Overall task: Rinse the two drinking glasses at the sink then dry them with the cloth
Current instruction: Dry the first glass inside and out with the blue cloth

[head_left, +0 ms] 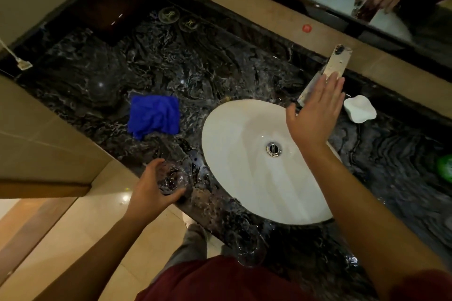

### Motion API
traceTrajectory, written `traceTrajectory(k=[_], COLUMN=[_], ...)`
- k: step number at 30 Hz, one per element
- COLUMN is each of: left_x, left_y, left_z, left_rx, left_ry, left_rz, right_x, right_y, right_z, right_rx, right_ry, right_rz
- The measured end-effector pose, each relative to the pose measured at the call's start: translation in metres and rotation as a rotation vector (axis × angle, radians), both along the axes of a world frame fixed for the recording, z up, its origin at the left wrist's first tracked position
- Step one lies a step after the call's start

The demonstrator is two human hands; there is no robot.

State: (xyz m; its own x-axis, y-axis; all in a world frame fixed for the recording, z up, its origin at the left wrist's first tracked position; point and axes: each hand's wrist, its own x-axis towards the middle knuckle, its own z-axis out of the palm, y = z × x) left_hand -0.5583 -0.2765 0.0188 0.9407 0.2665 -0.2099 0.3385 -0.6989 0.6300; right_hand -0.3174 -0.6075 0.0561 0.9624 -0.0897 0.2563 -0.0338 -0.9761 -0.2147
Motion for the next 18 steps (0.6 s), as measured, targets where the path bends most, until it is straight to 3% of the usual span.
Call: traceTrajectory(k=[5,10,18], left_x=[0.008,0.006,0.003], left_y=[0.011,0.015,0.019], left_z=[-0.002,-0.005,-0.020], left_rx=[0.024,-0.009,-0.009], left_ry=[-0.021,-0.079,-0.074], left_rz=[-0.136,-0.173,-0.166], right_x=[-0.002,-0.004,-0.017], right_y=[0.031,0.127,0.265], right_z=[0.018,0.023,-0.038], right_rx=[0.049,0.157,-0.177], right_ry=[-0.066,0.073,0.410], right_rz=[0.063,0.505,0.985])
